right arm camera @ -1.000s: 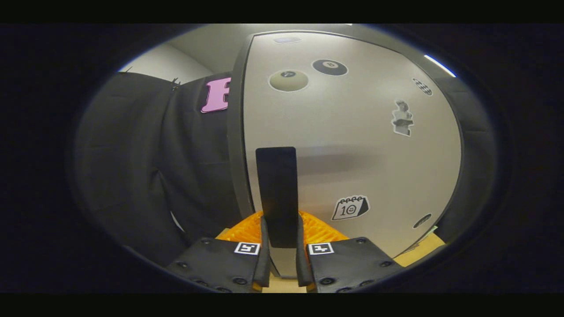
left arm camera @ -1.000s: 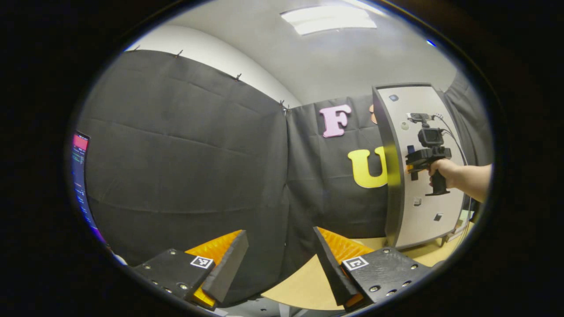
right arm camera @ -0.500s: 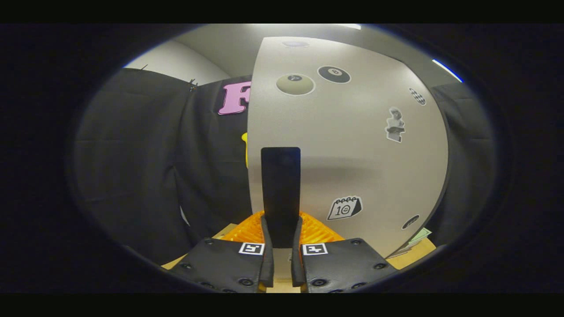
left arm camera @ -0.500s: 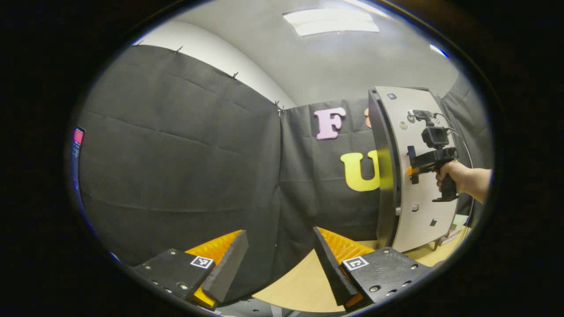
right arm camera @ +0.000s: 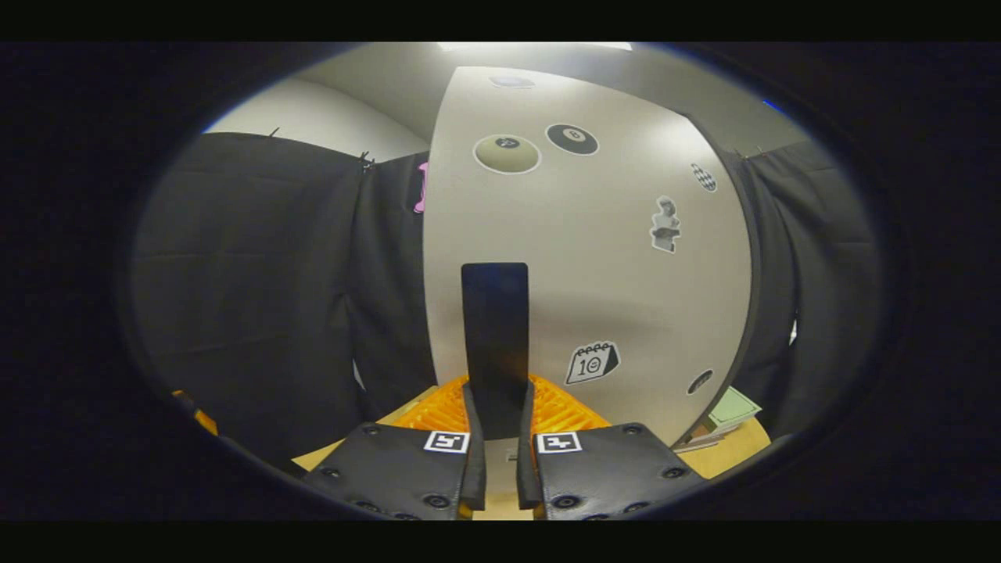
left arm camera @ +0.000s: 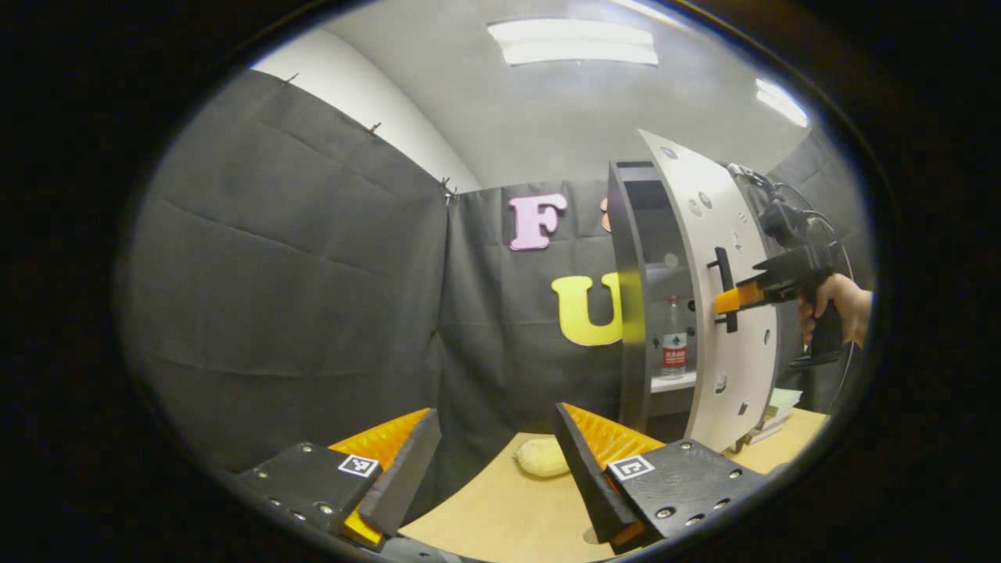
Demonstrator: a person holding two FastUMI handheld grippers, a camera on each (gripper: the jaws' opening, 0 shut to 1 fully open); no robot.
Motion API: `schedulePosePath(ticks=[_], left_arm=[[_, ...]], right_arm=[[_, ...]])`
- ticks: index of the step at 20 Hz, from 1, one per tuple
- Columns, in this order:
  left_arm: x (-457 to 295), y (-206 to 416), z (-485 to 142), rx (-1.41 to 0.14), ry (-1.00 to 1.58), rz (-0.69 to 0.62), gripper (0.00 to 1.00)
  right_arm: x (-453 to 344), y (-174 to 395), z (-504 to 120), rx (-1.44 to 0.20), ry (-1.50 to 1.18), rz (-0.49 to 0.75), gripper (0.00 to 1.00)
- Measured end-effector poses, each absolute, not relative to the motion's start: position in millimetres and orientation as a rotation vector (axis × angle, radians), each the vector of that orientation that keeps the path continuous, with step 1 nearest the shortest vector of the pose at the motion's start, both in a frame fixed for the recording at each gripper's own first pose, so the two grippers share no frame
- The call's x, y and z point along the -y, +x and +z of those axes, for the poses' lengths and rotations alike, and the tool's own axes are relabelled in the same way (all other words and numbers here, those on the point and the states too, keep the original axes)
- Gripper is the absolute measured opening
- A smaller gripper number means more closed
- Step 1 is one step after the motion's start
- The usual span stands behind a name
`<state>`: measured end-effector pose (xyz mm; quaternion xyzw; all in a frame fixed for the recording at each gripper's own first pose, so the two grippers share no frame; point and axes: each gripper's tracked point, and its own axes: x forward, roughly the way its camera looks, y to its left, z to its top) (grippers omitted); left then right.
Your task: Open the cabinet door with the right hand, grasp the bottle in the cabinet with the left hand and place it on the coaster, then close the cabinet door with the right hand.
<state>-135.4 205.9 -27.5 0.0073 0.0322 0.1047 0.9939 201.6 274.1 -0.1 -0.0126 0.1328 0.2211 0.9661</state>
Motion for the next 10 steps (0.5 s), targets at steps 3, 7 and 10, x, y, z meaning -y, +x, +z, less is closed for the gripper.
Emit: schedulePosePath(ticks=[3, 7, 10], left_arm=[[-200.9, -137.4, -24.3, -0.06, 0.008, 0.16, 0.84], [-171.8, -125.5, -20.4, -0.048, -0.003, 0.094, 0.84], [-133.3, -111.1, -18.8, -0.042, -0.019, 0.033, 0.84]], right_arm=[[-261.4, 197.1, 1.0, -0.268, -0.032, 0.469, 0.15], [-242.2, 186.4, 4.0, -0.277, -0.029, 0.482, 0.19], [-228.4, 180.2, 6.1, -0.278, -0.031, 0.47, 0.14]])
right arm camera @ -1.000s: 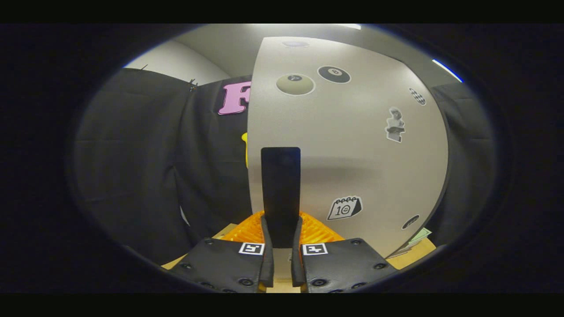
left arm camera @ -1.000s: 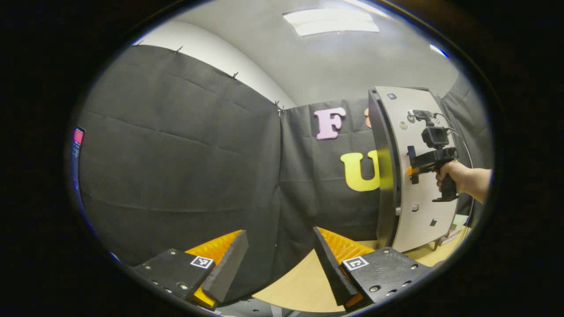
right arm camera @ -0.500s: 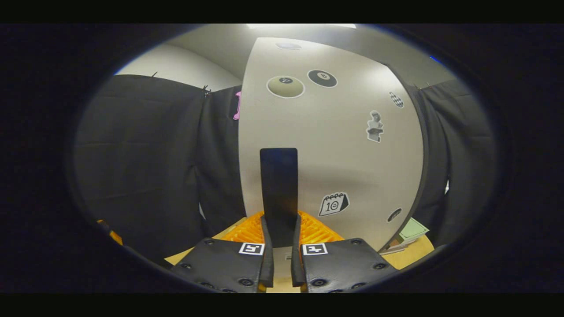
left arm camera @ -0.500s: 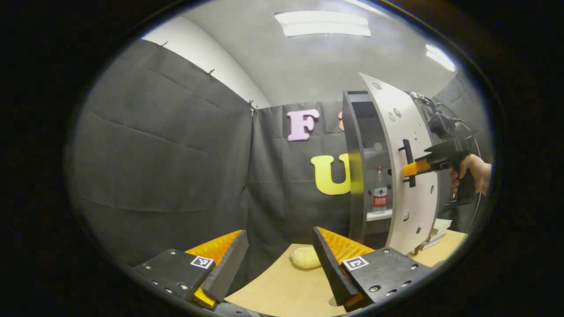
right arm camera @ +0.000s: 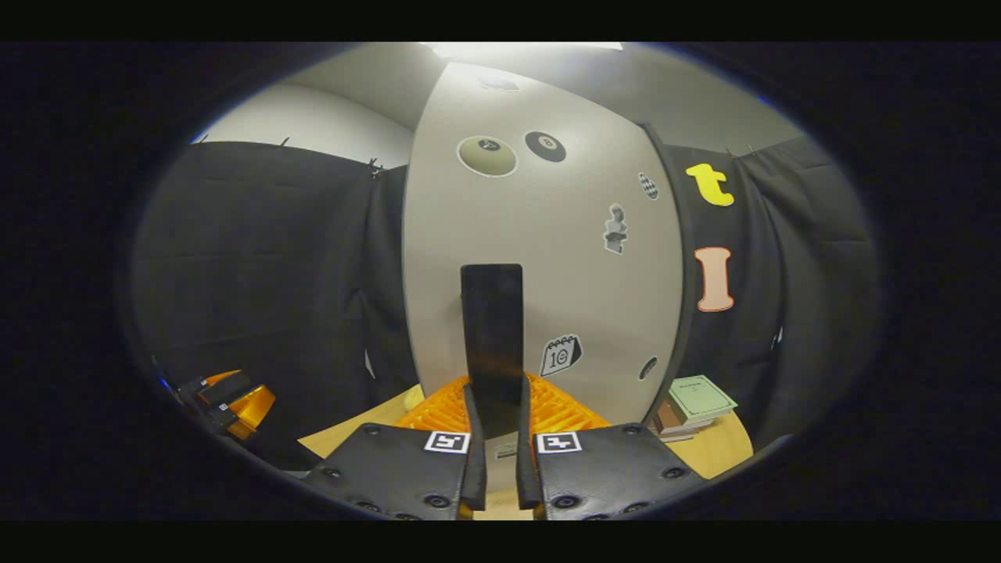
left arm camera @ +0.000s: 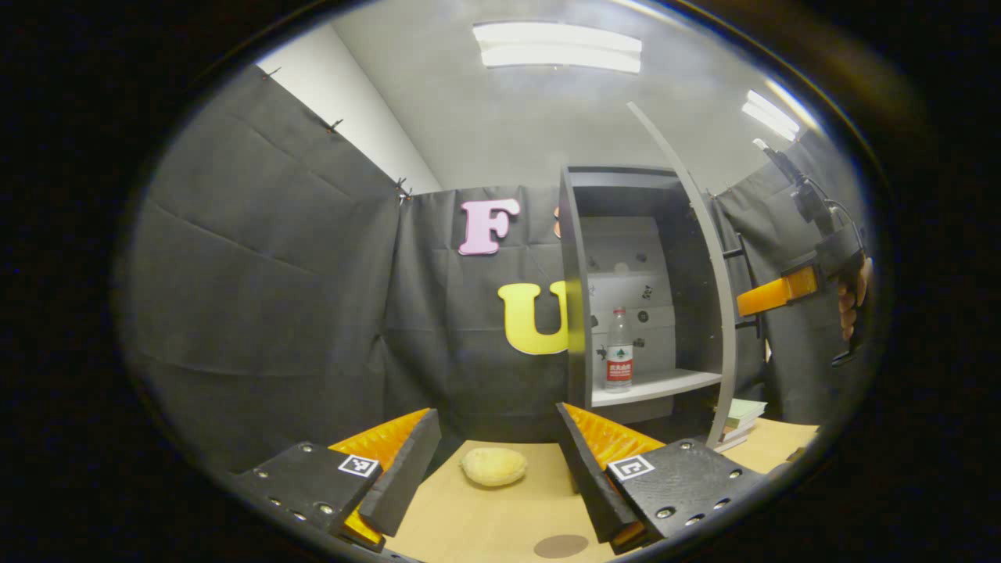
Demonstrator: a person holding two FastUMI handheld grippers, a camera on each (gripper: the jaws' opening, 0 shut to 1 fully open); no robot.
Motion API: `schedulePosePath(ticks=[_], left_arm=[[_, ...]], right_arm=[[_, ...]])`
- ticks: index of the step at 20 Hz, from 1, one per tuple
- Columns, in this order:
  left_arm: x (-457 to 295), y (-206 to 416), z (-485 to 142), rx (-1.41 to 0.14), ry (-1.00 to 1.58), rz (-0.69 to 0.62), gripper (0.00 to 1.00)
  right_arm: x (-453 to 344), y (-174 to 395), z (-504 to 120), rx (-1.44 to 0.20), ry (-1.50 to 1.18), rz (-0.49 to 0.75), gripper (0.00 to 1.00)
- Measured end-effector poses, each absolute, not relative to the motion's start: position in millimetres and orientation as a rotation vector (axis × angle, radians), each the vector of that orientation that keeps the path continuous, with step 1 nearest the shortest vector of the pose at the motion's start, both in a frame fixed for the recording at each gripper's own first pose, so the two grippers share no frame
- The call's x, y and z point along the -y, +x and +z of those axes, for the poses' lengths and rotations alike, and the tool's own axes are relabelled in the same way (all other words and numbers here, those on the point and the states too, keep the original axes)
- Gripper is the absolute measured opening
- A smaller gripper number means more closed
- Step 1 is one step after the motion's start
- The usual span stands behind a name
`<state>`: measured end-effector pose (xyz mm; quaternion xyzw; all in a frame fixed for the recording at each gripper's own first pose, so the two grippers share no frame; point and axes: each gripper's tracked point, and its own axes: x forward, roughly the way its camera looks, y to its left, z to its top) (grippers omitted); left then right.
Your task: Open the cabinet door with the right hand, grasp the bottle in the cabinet with the left hand and place it on the coaster, then close the cabinet door with the right hand.
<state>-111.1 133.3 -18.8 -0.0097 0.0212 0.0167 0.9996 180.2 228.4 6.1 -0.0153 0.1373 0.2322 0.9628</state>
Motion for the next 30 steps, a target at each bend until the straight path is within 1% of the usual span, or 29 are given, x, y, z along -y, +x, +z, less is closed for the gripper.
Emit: schedulePosePath(ticks=[1, 4, 5, 6, 10, 12, 15, 16, 17, 18, 21, 22, 23, 24, 25, 26, 27, 28, 29, 30], left_arm=[[-122.8, -109.0, -18.2, -0.041, -0.023, 0.01, 0.84], [-92.9, -104.1, -17.2, -0.039, -0.026, -0.048, 0.84], [-83.2, -102.3, -18.6, -0.039, -0.03, -0.065, 0.84], [-77.7, -101.0, -18.8, -0.041, -0.035, -0.081, 0.84], [-53.2, -93.3, -22.4, -0.056, -0.057, -0.133, 0.84], [-47.0, -91.3, -22.6, -0.055, -0.059, -0.155, 0.84], [-32.5, -83.3, -22.8, -0.054, -0.058, -0.189, 0.84], [-27.6, -79.7, -21.8, -0.051, -0.057, -0.2, 0.84], [-24.2, -76.4, -20.6, -0.047, -0.057, -0.213, 0.84], [-19.4, -72.5, -20.1, -0.044, -0.055, -0.228, 0.84], [-7.2, -56.9, -21.4, -0.046, -0.055, -0.276, 0.84], [-4.4, -52.0, -22.4, -0.049, -0.056, -0.291, 0.84], [-2.4, -45.2, -24.1, -0.052, -0.055, -0.304, 0.9], [-1.5, -38.4, -26.5, -0.058, -0.051, -0.313, 0.9], [-0.4, -30.6, -28.8, -0.064, -0.049, -0.322, 0.9], [2.6, -22.4, -31.1, -0.069, -0.054, -0.334, 0.9], [7.7, -14.8, -33.1, -0.074, -0.062, -0.348, 0.9], [12.8, -6.5, -33.9, -0.081, -0.074, -0.362, 0.9], [16.7, 2.1, -34.6, -0.088, -0.083, -0.372, 0.9], [20.3, 13.3, -35.0, -0.096, -0.09, -0.377, 0.9]], right_arm=[[-223.5, 177.9, 7.5, -0.274, -0.032, 0.463, 0.17], [-205.7, 171.0, 9.9, -0.269, -0.052, 0.439, 0.17], [-200.0, 169.4, 10.2, -0.268, -0.064, 0.429, 0.19], [-195.2, 169.5, 9.5, -0.267, -0.067, 0.418, 0.17], [-164.7, 163.9, 13.5, -0.27, -0.073, 0.343, 0.14], [-139.1, 161.2, 15.0, -0.271, -0.076, 0.292, 0.14], [-95.9, 162.8, 12.3, -0.265, -0.088, 0.194, 0.1], [-91.0, 164.1, 13.4, -0.259, -0.096, 0.157, 0.1], [-81.3, 164.2, 14.6, -0.251, -0.108, 0.123, 0.13], [-73.6, 165.2, 15.5, -0.25, -0.114, 0.09, 0.08], [-52.7, 164.7, 17.5, -0.242, -0.075, 0.005, 0.0], [-43.5, 163.0, 16.8, -0.237, -0.057, -0.024, 0.0], [-37.9, 161.1, 15.9, -0.234, -0.033, -0.034, 0.0], [-38.6, 157.5, 16.5, -0.233, 0.0, -0.028, 0.09], [-35.4, 152.1, 16.4, -0.23, 0.022, -0.037, 0.04], [-29.4, 146.7, 16.8, -0.227, 0.032, -0.045, 0.04], [-24.7, 137.6, 18.1, -0.224, 0.034, -0.058, 0.26], [-22.8, 130.3, 19.5, -0.216, 0.032, -0.068, 0.41], [-18.4, 123.7, 20.6, -0.206, 0.02, -0.082, 0.71], [-9.1, 118.0, 18.7, -0.197, -0.003, -0.113, 0.82]])
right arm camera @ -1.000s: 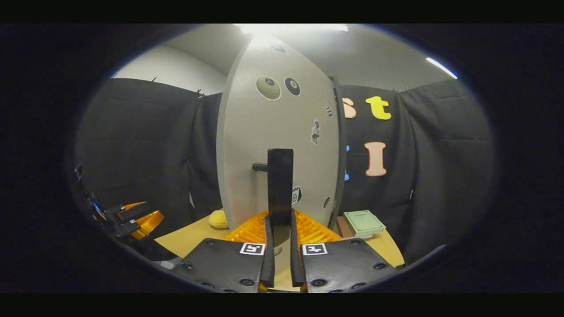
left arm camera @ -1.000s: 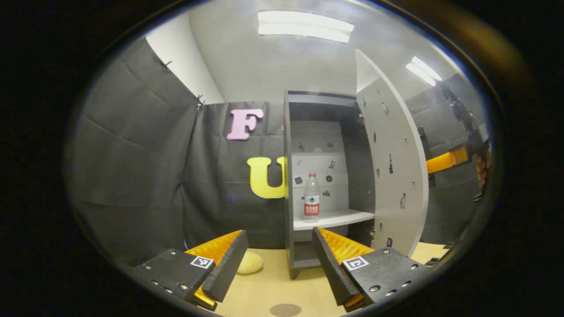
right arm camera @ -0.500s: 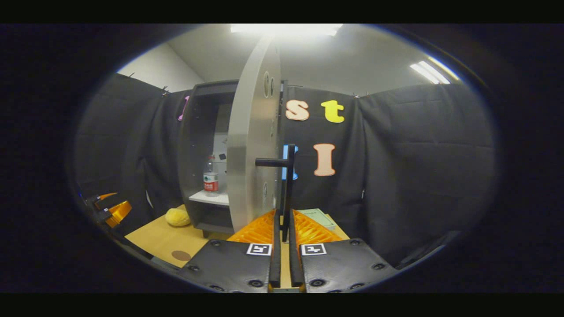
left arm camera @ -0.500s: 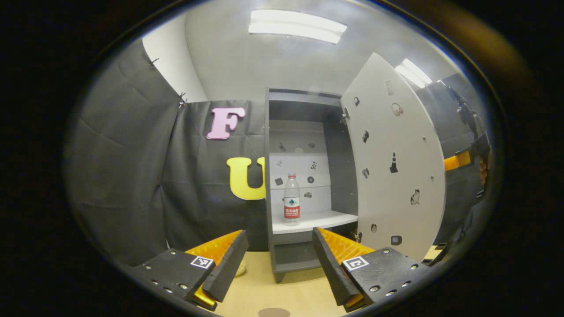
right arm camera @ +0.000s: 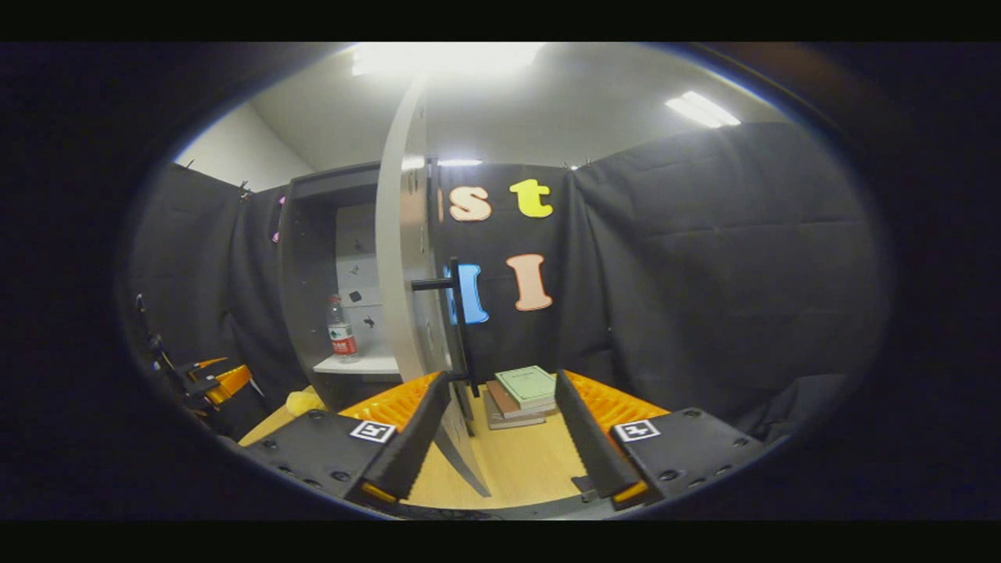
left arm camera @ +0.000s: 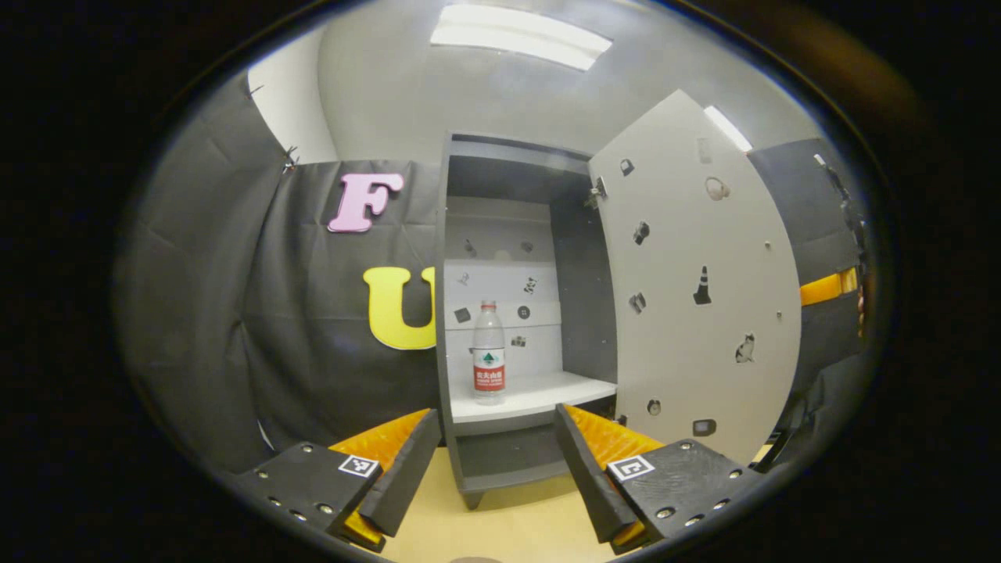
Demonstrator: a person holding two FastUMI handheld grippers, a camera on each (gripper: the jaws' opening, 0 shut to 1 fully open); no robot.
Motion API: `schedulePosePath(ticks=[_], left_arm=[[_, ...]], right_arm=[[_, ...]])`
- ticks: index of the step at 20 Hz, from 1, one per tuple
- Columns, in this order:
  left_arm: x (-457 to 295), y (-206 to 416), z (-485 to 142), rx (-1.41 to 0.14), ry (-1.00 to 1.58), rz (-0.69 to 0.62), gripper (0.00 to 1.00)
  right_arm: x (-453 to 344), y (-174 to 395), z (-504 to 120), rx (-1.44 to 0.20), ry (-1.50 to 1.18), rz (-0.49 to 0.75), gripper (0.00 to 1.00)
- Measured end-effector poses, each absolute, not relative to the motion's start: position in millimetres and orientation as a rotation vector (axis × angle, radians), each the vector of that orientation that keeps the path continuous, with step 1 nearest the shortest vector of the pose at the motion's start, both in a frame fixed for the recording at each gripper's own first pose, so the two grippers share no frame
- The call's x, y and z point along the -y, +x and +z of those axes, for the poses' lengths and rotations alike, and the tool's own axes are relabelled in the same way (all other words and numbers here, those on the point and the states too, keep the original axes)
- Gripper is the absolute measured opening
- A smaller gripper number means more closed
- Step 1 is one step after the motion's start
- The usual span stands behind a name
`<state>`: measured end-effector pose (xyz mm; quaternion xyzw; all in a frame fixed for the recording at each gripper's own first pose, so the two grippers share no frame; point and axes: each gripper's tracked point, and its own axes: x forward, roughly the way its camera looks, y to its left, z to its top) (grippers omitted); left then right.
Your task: Open the cabinet door with the right hand, grasp the bottle in the cabinet with the left hand and place it on the coaster, then close the cabinet door with the right hand.
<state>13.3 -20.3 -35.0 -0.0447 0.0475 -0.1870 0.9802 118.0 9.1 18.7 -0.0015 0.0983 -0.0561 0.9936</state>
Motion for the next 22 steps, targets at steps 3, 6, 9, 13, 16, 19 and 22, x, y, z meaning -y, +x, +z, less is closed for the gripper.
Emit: schedulePosePath(ticks=[3, 6, 9, 13, 16, 19, 22], left_arm=[[36.7, 46.2, -33.6, -0.112, -0.11, -0.391, 0.9], [49.6, 86.1, -28.8, -0.115, -0.104, -0.379, 0.84], [69.4, 125.2, -27.0, -0.116, -0.094, -0.376, 0.9], [94.0, 173.5, -33.8, -0.124, -0.055, -0.366, 0.84], [105.1, 210.6, -44.7, -0.133, -0.039, -0.335, 0.84], [115.3, 244.4, -57.7, -0.13, -0.011, -0.31, 0.9], [122.8, 275.2, -75.1, -0.148, 0.006, -0.293, 0.9]], right_arm=[[17.6, 103.9, 25.2, -0.17, -0.051, -0.197, 0.94], [38.7, 98.2, 27.9, -0.134, -0.045, -0.24, 0.99], [64.0, 104.8, 16.6, -0.156, -0.012, -0.271, 0.94], [84.8, 122.7, 3.9, -0.173, 0.018, -0.289, 0.93], [93.9, 133.6, -8.8, -0.191, 0.016, -0.291, 0.98], [104.4, 146.5, -16.7, -0.207, -0.01, -0.298, 0.98], [108.2, 161.0, -24.3, -0.219, -0.013, -0.3, 0.98]])
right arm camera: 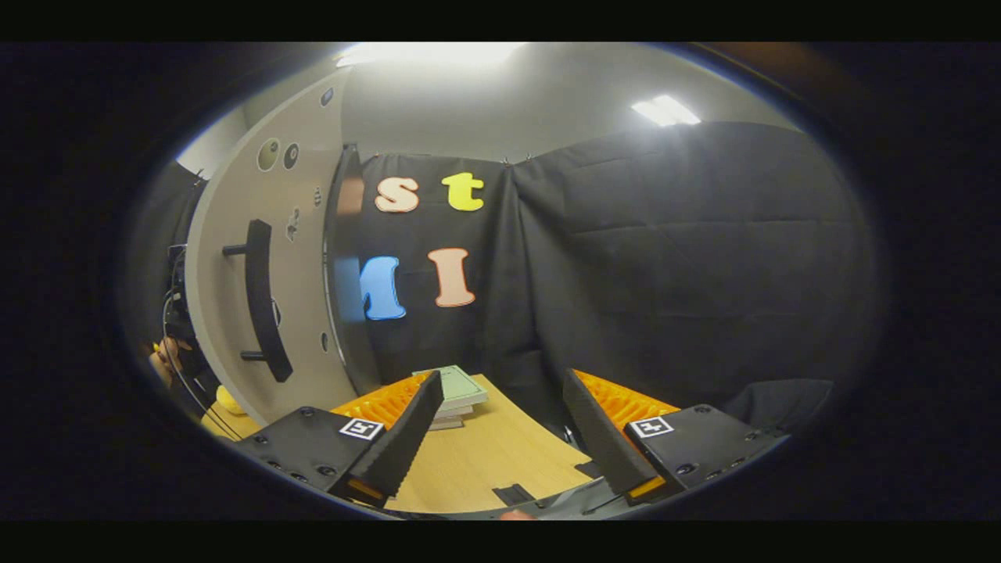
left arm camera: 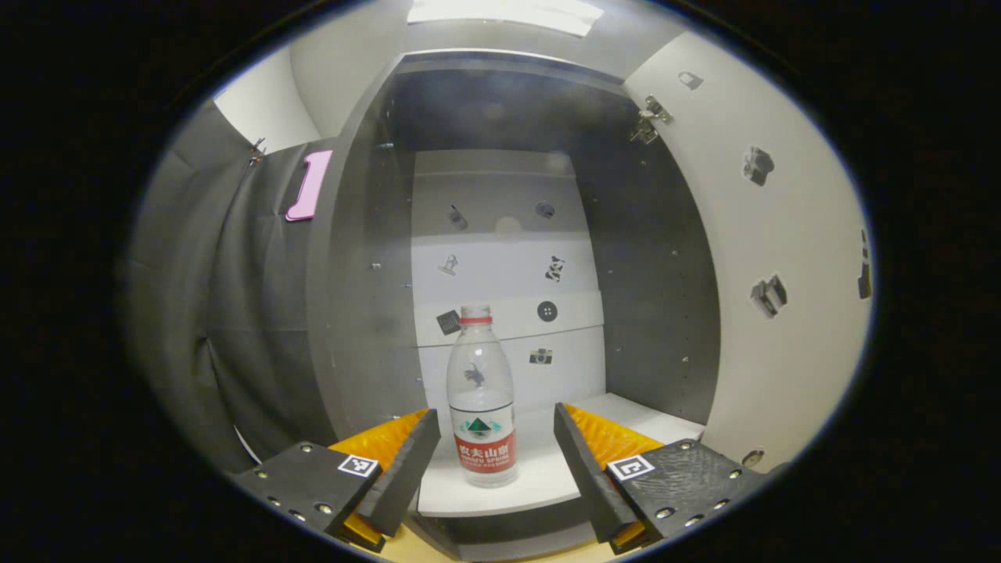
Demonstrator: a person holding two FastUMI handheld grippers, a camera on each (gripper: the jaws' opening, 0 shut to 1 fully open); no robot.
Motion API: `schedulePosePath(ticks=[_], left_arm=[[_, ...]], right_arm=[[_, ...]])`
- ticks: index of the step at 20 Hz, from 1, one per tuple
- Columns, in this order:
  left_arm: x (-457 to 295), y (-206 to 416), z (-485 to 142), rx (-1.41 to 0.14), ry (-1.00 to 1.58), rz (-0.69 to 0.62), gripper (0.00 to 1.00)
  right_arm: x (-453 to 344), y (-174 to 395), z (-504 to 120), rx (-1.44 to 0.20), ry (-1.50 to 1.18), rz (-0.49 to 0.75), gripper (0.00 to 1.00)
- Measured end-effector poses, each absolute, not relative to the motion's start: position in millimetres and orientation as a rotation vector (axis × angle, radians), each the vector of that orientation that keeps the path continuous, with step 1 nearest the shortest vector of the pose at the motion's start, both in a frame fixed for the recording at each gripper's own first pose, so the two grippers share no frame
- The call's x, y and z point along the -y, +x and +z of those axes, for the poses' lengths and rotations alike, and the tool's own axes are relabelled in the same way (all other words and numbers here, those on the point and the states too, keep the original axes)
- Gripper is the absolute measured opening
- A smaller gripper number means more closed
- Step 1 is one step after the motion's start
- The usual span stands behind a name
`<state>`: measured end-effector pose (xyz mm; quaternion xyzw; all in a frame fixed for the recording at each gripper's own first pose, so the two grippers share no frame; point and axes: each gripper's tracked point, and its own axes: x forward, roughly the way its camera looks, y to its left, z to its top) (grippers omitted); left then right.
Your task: Open the cabinet door with the right hand, grasp the bottle in the cabinet with the left hand and place it on the coaster, then close the cabinet door with the right hand.
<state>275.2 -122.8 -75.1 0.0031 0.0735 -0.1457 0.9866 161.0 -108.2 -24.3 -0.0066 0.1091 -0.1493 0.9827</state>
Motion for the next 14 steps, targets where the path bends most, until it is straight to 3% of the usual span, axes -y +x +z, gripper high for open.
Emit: schedulePosePath(ticks=[1, 10, 11, 13, 14], left_arm=[[125.2, 283.2, -79.9, -0.152, 0.007, -0.286, 0.84], [132.2, 331.8, -116.8, -0.181, -0.001, -0.23, 0.84], [132.7, 334.3, -121.5, -0.189, 0.0, -0.226, 0.9], [133.9, 335.4, -129.7, -0.212, -0.011, -0.232, 0.9], [134.5, 338.0, -131.0, -0.211, -0.019, -0.234, 0.84]], right_arm=[[109.7, 164.7, -27.5, -0.225, -0.01, -0.299, 0.98], [121.8, 196.6, -51.9, -0.28, -0.006, -0.295, 0.98], [122.6, 198.4, -54.1, -0.285, -0.002, -0.293, 0.98], [123.6, 203.1, -58.6, -0.293, -0.002, -0.289, 0.93], [123.5, 202.9, -61.1, -0.296, -0.003, -0.288, 0.93]])
